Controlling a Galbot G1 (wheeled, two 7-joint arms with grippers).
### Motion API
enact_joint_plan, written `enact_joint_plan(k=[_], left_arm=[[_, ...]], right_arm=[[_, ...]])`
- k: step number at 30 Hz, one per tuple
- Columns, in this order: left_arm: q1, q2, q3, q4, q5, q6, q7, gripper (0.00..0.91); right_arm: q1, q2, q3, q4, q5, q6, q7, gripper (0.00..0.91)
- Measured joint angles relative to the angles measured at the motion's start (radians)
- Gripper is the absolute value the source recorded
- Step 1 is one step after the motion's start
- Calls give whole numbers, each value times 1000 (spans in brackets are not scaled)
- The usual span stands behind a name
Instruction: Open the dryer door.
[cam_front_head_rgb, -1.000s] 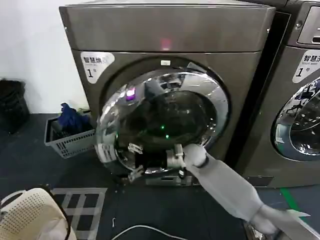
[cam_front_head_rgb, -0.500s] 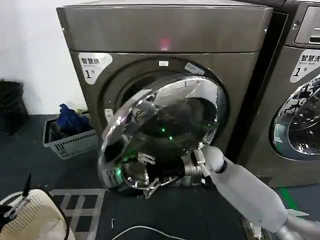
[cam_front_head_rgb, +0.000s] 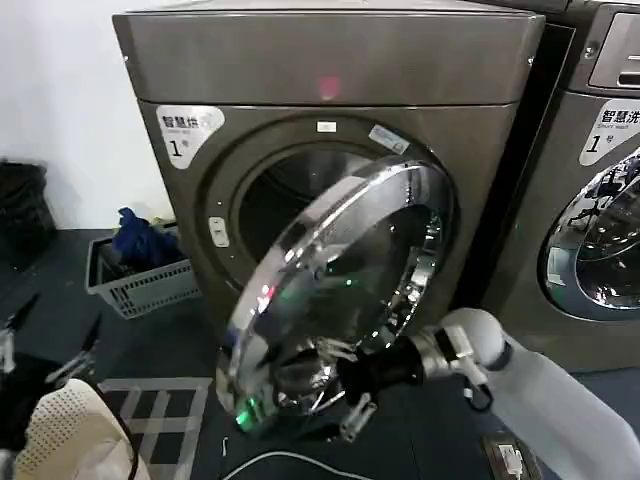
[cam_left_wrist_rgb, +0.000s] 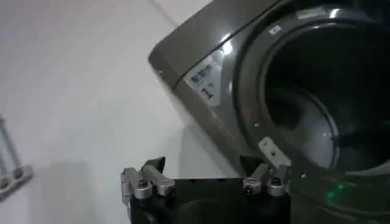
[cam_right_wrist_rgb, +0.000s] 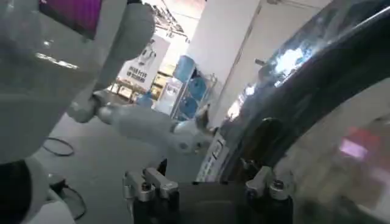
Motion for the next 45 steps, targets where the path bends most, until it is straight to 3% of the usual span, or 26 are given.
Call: enact_joint_plan(k=[11,19,22,24,28,32,34,38,45], left_arm=[[-226,136,241,102,5,10,47,907],[-431,140,515,193,28,-8,70,907],[-513,122,620,228,24,-21,75,907],[-568,111,683,253,17,-33,80,907],[-663,88,797,292,17,-45,88,907],[-746,63,907,323,18,-49,88,907],[-786,46,963,338,18,-50,88,907],[-851,12,1053,363,8,-53,88,907],[-956,-40,1167,404,-2,-53,86,907]], right_arm=[[-345,-40,415,82,38,19,39,907],[-674,13,822,135,48,63,113,907],[-859,78,1013,165,41,113,195,907],[-972,141,1134,179,7,144,253,907],[-1124,288,1328,168,-142,169,420,907],[-1171,428,1470,126,-335,89,711,907],[-1172,485,1528,102,-380,25,840,907],[-1138,570,1645,52,-388,-140,1069,907],[-1056,621,1872,-52,-389,-262,1261,907]])
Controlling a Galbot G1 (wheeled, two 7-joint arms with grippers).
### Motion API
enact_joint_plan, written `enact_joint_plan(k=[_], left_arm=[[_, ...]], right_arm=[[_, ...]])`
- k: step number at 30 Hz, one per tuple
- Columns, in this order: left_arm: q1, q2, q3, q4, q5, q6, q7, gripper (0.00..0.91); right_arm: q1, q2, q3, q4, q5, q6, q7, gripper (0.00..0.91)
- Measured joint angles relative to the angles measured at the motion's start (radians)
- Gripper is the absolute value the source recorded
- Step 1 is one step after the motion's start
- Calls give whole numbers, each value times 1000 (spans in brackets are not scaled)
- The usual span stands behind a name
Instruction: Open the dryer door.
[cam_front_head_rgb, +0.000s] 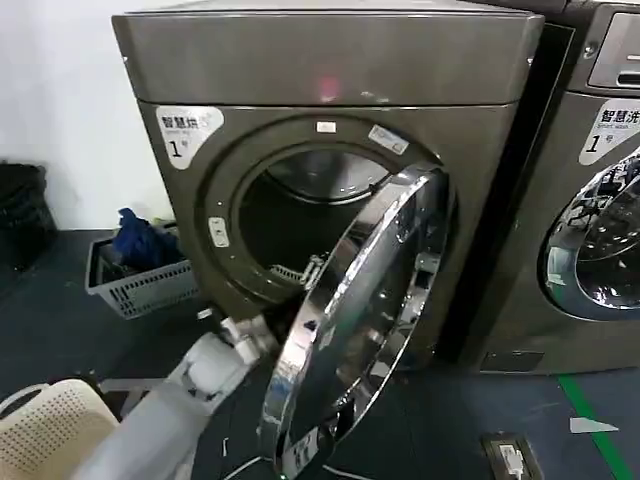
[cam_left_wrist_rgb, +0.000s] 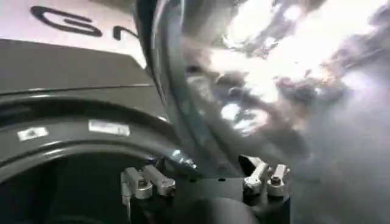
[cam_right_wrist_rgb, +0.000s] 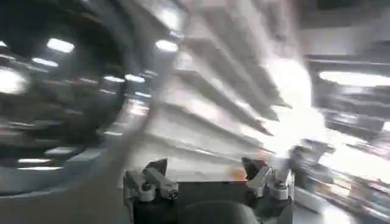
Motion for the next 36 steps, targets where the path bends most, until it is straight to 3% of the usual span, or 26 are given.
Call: enact_joint_plan(k=[6,13,24,36], left_arm=[[-85,-52,98,42,-2,-13,2,907],[-188,-162,216,134,15,-31,4,907],[-295,-372,344,316,54,-49,3,907],[-306,-468,351,392,70,-51,2,907]], right_arm=[[-1,0,139,-71,17,-13,16,907],[-25,17,227,-74,87,-6,24,907],[-38,47,277,-75,45,18,33,907],[-37,46,278,-76,42,38,10,907]])
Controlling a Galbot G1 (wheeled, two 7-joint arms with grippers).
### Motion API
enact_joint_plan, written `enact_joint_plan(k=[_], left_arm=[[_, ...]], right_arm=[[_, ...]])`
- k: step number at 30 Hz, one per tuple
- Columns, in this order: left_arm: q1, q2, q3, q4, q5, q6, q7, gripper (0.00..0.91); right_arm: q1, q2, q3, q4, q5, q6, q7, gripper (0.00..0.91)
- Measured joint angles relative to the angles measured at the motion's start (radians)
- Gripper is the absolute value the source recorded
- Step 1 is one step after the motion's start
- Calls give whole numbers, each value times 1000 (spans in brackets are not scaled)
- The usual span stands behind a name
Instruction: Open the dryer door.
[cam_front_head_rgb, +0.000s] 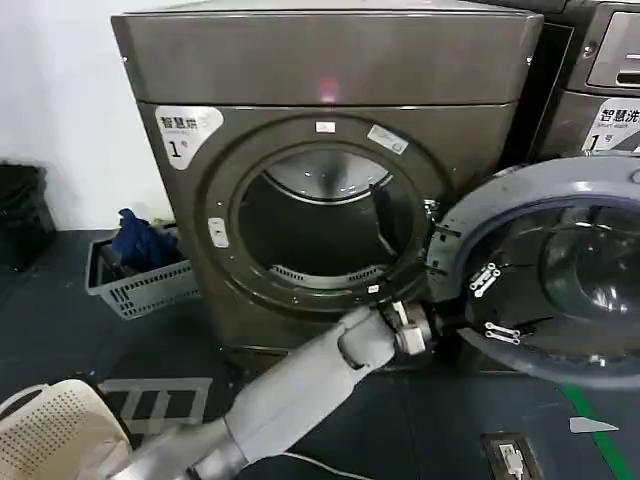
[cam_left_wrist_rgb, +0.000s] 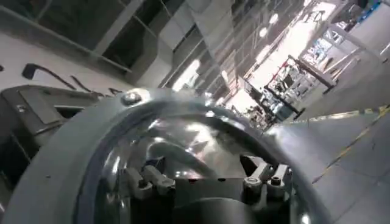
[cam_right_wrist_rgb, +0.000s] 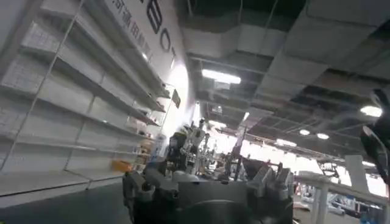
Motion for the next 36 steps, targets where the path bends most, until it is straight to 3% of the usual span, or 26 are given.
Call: enact_joint_plan(k=[13,20,30,36], left_arm=[[-6,-33,-3,25,5,0,-2,907],[22,17,1,-33,35,18,-5,907],[27,285,15,-224,171,-49,-9,907],[20,489,0,-311,345,-207,-7,907]], right_arm=[[5,0,-11,-5,-1,24,-15,907],[7,0,-12,-11,-11,24,-18,907],[0,-16,-24,-23,-29,13,-26,907],[2,-25,-35,-27,-40,-3,-32,907]])
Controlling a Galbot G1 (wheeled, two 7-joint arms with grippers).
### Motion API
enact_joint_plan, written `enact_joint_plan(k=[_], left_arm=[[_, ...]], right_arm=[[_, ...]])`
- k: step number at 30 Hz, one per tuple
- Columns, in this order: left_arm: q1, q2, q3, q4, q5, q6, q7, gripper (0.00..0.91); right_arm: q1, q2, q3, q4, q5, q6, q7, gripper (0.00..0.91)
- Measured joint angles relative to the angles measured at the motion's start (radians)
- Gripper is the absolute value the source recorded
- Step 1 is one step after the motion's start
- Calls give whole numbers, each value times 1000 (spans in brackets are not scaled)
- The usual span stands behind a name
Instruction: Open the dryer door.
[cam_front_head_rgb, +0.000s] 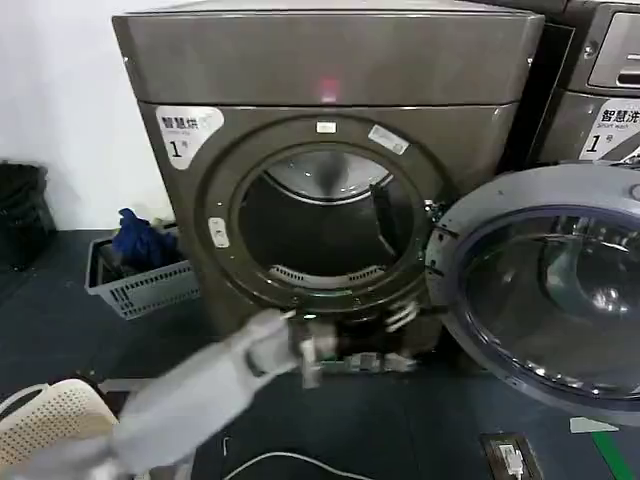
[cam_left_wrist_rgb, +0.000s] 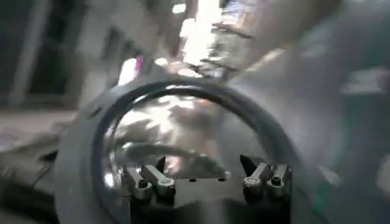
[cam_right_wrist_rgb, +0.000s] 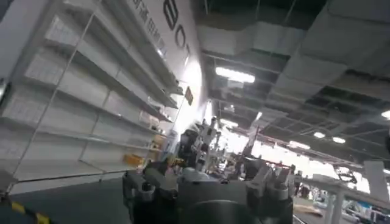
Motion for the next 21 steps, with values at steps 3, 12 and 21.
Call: enact_joint_plan(k=[3,12,21], left_arm=[[3,93,-20,-34,104,-82,13,907],[48,366,-110,-95,480,-96,0,907],[226,601,-305,-165,974,-97,42,907]], right_arm=[[1,-6,-3,-2,1,-5,-1,907],[10,-12,-11,-12,33,-20,-2,907],[20,-23,-24,-20,57,-34,4,907]])
